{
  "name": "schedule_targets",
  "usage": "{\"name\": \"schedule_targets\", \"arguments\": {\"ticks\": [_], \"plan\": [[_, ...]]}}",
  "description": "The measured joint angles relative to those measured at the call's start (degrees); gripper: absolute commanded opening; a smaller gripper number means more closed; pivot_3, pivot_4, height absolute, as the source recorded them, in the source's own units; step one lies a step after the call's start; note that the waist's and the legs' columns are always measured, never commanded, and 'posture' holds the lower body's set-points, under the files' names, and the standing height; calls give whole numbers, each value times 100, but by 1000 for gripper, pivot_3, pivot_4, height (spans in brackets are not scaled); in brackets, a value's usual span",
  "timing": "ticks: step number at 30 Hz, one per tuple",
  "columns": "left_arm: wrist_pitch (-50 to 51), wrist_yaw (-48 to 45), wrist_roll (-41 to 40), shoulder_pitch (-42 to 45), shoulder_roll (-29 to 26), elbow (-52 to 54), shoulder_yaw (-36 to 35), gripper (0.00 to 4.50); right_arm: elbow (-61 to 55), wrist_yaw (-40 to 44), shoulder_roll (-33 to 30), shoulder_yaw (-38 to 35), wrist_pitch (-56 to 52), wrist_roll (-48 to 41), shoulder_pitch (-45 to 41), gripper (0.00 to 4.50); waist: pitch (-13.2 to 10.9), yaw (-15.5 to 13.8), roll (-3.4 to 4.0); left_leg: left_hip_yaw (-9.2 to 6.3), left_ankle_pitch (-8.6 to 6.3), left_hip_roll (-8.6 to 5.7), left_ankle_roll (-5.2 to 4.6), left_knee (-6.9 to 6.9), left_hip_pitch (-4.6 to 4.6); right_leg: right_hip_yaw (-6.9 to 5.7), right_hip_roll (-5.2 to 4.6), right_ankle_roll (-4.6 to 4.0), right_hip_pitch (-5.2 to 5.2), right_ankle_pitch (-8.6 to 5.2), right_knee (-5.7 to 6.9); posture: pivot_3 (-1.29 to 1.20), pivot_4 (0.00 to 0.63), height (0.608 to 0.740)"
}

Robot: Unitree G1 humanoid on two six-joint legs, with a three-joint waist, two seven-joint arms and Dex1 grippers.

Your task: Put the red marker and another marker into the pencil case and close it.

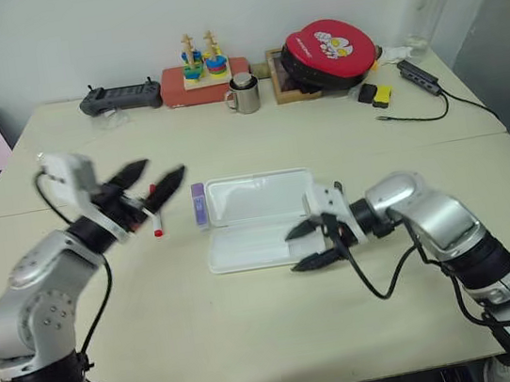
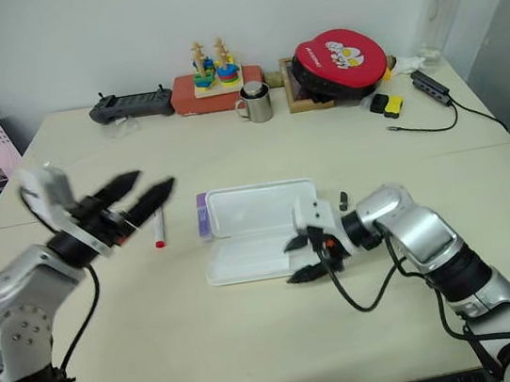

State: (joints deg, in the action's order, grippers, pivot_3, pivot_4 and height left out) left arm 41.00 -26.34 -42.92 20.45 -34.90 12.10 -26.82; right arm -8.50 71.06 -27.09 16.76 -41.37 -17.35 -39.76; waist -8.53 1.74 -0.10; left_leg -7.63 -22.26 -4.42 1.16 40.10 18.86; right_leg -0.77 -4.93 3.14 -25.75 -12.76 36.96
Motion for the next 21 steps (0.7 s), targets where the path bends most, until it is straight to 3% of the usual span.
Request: {"name": "schedule_targets", "arguments": {"ticks": [2, 10, 21], "plan": [[-19, 286, 195, 108, -47, -335, -73, 4500, -26, -150, 102, -396, -136, -264, -317, 4473, 1, 11, 0, -2, 0, -1, 0, -2, -2, -1, 0, 0, 0, 0, 1, 0, 150, 740], [84, 594, 1267, -179, -187, -1086, 630, 4500, 20, -621, 85, -653, -209, -428, -523, 4473, 2, -5, -5, -6, 0, -10, 0, -4, 3, -5, -7, 0, -2, 0, -3, 0, 150, 740], [519, 692, 1815, 100, -99, -2094, 1203, 4500, -14, -877, 49, -659, -292, -659, -523, 4473, 4, -11, -6, -5, 0, -9, 0, 1, 2, -4, -7, 0, -2, 0, 4, 0, 150, 740]]}}
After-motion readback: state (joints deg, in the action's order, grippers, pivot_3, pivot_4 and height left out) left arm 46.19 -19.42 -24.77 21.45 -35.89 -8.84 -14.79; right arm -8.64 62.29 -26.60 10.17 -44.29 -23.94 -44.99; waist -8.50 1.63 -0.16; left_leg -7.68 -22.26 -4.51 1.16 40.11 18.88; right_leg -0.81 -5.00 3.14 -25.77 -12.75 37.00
